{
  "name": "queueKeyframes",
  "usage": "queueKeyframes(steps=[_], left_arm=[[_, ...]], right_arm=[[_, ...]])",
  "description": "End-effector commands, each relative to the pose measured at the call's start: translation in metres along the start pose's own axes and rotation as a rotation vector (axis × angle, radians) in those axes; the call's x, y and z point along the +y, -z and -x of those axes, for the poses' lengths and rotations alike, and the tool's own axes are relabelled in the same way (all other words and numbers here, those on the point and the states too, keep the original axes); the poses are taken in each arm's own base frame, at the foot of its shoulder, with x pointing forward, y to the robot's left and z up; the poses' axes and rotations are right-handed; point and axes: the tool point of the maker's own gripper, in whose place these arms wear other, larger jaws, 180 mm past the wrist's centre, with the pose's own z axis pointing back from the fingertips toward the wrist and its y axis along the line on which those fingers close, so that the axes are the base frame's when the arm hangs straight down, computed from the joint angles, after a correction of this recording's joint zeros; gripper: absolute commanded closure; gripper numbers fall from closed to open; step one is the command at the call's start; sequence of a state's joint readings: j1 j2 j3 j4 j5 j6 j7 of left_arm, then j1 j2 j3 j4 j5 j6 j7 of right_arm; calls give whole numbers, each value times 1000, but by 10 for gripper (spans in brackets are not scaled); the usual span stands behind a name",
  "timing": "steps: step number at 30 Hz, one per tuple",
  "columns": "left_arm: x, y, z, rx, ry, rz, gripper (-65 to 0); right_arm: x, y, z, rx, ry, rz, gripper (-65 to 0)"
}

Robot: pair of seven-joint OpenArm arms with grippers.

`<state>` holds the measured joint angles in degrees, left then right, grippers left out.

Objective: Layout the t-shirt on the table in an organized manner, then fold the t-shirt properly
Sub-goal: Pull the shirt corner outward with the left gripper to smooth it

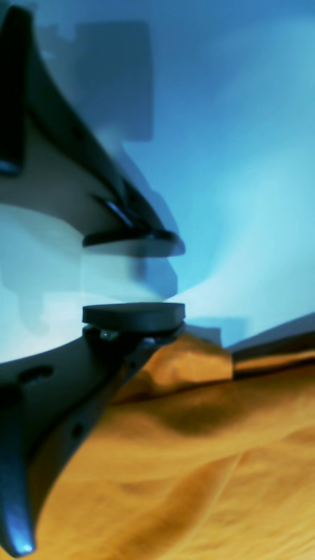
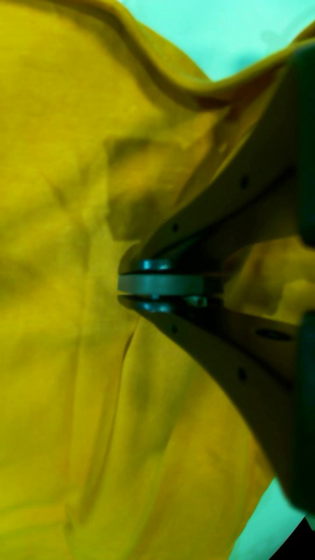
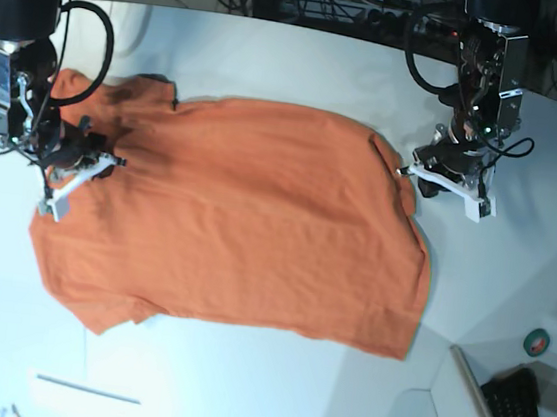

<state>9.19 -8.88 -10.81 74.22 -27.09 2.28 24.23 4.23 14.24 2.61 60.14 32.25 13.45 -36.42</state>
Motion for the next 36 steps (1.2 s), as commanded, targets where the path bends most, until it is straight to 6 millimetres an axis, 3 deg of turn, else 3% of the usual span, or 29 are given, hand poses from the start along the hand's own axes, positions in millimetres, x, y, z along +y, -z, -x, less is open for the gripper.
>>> queueKeyframes(steps=[1,5,9,11,18,27,30,34,36], left_arm=[[-6,0,-17,-47,12,20,-178],[-21,-2,-26,-68,24,51,-189],[-32,-4,-27,-75,42,77,-346],[-30,-1,-25,-67,38,71,-354],[-25,10,-22,-40,27,54,-211],[-26,11,-21,-36,28,54,-189],[-17,14,-10,-8,21,35,-176],[-17,11,-11,-16,26,36,0],[-10,2,-11,-29,25,27,0]], right_arm=[[-3,-3,-6,0,-15,10,0],[-3,-3,-6,1,-15,10,0],[-3,-3,-4,5,-16,10,0],[-3,-3,-4,5,-16,10,0],[-3,-3,-5,4,-17,10,0],[-3,-3,-5,4,-17,10,0],[-3,-3,-5,4,-17,10,0],[-3,-3,-5,4,-17,10,0],[-3,-3,-5,4,-17,10,0]])
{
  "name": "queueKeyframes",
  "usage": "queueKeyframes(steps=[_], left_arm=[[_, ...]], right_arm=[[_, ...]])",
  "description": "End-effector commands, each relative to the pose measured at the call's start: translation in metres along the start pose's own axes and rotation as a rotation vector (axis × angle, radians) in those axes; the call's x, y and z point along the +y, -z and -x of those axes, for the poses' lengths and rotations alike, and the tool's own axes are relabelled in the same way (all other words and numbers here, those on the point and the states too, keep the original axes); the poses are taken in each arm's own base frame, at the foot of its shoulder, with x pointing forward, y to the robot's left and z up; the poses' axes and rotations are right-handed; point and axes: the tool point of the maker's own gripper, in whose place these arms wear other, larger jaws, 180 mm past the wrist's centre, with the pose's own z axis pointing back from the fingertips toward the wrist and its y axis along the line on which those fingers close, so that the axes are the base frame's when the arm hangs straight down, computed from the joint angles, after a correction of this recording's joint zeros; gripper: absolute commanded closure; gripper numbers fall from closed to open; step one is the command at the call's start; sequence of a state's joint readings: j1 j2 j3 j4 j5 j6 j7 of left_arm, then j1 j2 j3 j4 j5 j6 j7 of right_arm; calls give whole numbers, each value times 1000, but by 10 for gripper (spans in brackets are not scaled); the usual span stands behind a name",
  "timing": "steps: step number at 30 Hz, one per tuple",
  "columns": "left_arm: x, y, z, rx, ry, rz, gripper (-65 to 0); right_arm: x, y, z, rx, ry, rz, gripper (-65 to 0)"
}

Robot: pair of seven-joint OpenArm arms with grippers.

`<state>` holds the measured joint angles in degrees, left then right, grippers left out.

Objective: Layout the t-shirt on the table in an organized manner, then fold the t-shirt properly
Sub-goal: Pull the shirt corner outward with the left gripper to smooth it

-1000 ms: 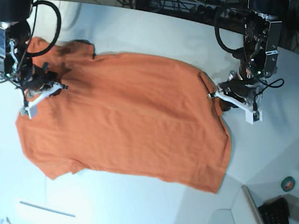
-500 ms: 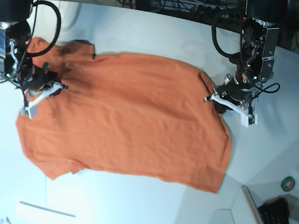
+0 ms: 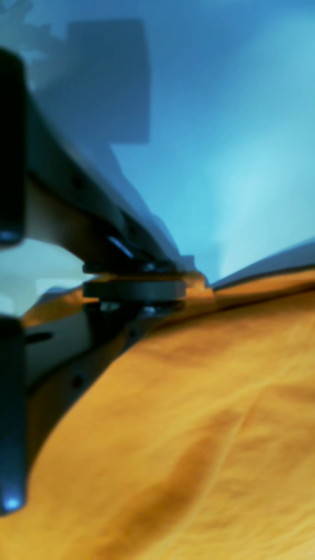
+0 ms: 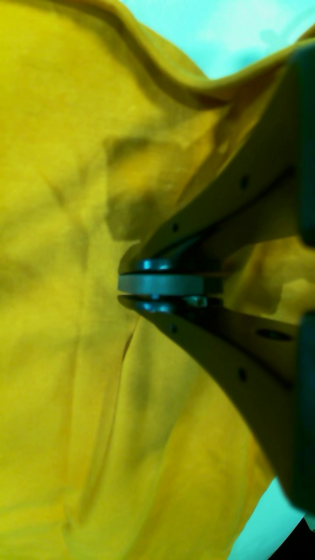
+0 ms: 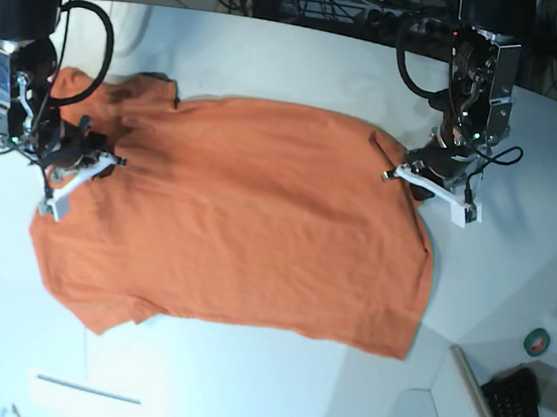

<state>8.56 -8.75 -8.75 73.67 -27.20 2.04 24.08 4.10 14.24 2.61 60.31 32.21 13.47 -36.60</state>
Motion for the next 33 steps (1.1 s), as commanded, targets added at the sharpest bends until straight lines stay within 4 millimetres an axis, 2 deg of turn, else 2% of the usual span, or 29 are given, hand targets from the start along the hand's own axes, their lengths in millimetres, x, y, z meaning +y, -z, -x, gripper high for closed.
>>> queueKeyframes(steps=[1,2,6,12,16,21,27,33], left_arm=[[8,-8,-19,-63,-3,-12,0],[12,-15,-25,-85,-11,-19,0],[31,-34,-21,-110,-55,-77,0],[60,-49,7,-65,-98,-191,0],[60,-55,18,-52,-113,-197,0],[56,-74,29,-54,-118,-194,0],[92,-89,26,-92,-197,-296,0],[99,-92,26,-95,-204,-312,0]], right_arm=[[-3,-3,-6,1,-14,11,0],[-3,-3,-6,1,-14,11,0],[-3,-3,-6,1,-14,11,0],[-3,-3,-5,1,-13,9,0],[-3,-3,-5,3,-13,9,0],[-3,-3,-5,3,-13,9,0],[-3,-3,-1,9,-12,10,0],[-3,-3,0,10,-12,10,0]])
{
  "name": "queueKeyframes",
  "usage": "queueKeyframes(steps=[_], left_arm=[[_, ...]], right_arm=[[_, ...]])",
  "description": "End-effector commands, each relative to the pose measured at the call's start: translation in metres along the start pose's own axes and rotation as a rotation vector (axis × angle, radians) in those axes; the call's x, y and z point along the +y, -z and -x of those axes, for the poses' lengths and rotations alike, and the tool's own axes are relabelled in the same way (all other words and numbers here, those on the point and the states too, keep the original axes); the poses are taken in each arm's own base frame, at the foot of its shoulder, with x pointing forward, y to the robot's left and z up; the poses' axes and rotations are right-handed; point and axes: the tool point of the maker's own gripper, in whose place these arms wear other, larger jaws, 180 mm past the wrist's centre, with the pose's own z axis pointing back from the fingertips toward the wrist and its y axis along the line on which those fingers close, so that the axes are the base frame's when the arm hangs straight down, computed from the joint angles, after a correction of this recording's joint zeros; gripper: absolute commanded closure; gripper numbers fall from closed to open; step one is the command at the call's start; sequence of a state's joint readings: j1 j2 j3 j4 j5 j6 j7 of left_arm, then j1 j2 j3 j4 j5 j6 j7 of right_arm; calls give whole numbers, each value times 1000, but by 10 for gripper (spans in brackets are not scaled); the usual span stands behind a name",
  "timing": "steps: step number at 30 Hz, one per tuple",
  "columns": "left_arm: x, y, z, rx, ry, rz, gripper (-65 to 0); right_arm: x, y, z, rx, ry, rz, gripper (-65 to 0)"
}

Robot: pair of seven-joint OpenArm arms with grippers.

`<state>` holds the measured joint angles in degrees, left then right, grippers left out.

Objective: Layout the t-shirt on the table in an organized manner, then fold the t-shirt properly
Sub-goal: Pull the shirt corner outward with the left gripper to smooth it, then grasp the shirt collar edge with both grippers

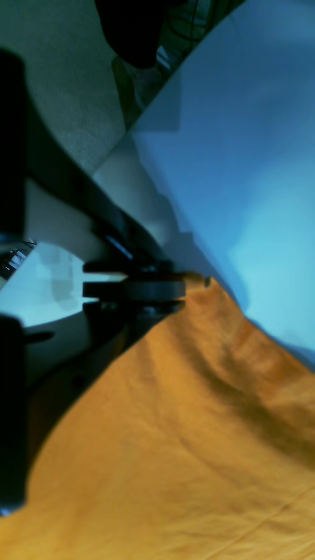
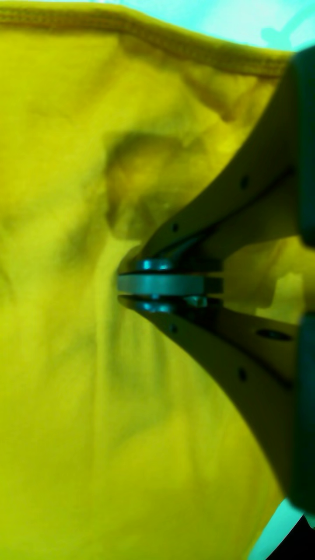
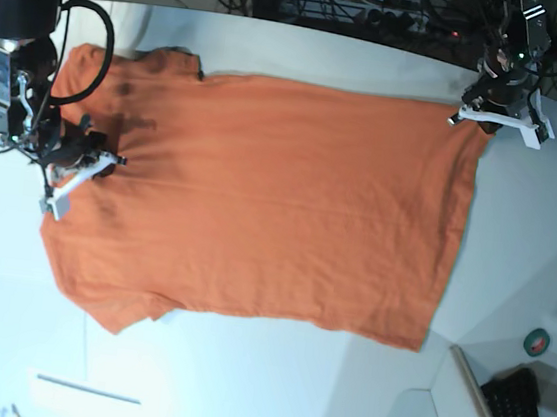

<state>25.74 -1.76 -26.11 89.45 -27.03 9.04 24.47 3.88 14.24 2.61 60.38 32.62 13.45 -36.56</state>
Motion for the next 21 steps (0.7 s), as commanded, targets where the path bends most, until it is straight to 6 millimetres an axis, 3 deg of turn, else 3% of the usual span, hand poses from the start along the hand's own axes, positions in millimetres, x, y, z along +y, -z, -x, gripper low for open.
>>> queueKeyframes(steps=[1,2,3,8,10,13,15,17,20,21], left_arm=[[1,-2,-11,-37,10,-1,0],[1,-2,-11,-37,10,-1,0],[2,-2,-10,-36,10,-2,-48],[10,-6,-7,-29,15,-16,-420],[30,-13,-16,-56,-5,-60,-464],[36,-30,-34,-118,-26,-75,-420],[23,-38,-47,-159,-16,-45,-354],[-7,-38,-49,-166,9,27,-244],[-66,-25,-55,-164,75,166,0],[-80,-17,-53,-155,114,191,0]], right_arm=[[-4,-3,-2,10,-17,15,0],[-4,-3,-2,10,-17,15,0],[-4,-3,-2,10,-16,16,0],[-4,-3,-2,10,-16,16,0],[-2,-4,-3,2,-26,13,0],[9,-18,-15,-60,-76,-2,0],[19,-31,-21,-105,-116,-16,0],[24,-44,-25,-137,-149,-18,0],[22,-50,-13,-117,-167,-7,0],[20,-49,-9,-97,-163,-4,0]])
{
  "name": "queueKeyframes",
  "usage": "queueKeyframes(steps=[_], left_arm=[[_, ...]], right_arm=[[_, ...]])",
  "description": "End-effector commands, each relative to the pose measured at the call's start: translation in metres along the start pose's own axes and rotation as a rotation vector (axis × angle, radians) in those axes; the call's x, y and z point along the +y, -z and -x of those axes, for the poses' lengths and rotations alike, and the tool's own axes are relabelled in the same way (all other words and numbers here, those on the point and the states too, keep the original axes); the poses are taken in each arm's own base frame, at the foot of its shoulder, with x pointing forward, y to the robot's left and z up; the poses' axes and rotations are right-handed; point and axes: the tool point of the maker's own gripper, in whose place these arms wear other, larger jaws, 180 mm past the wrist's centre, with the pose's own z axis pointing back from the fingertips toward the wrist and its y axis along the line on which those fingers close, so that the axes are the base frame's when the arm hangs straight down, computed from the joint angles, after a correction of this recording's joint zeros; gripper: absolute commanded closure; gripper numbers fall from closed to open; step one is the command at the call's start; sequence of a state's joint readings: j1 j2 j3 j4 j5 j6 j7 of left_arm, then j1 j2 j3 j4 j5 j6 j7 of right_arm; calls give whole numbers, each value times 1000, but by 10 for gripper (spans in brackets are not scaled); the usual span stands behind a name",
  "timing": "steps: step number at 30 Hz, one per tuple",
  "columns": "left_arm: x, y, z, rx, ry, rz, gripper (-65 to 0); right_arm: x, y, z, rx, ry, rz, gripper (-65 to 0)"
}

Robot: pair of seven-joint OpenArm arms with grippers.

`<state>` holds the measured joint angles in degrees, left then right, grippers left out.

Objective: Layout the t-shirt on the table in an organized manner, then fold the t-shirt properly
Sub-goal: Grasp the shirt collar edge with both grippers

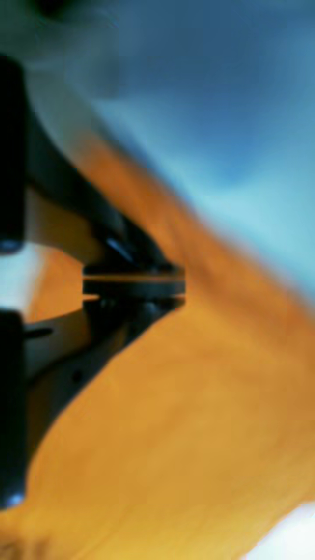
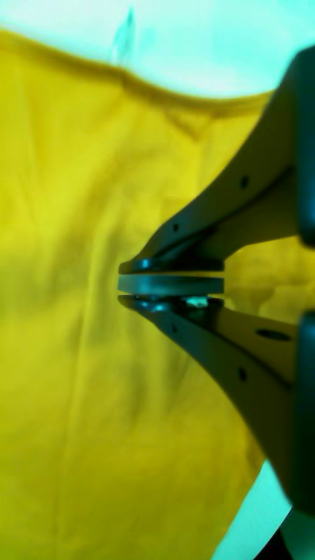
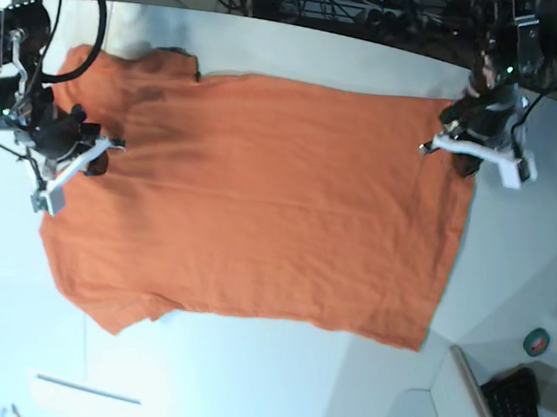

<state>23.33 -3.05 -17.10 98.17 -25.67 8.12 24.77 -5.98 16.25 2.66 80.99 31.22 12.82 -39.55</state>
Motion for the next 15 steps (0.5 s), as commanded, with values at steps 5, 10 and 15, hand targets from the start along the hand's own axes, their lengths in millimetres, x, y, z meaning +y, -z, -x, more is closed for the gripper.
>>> queueKeyframes(steps=[5,10,15], left_arm=[[-11,54,5,68,144,-39,0],[-14,87,11,157,182,-77,0],[-25,117,-3,177,170,-84,0]], right_arm=[[-16,8,22,77,45,20,0],[-30,19,28,105,91,41,0],[-66,38,9,100,104,126,0]])
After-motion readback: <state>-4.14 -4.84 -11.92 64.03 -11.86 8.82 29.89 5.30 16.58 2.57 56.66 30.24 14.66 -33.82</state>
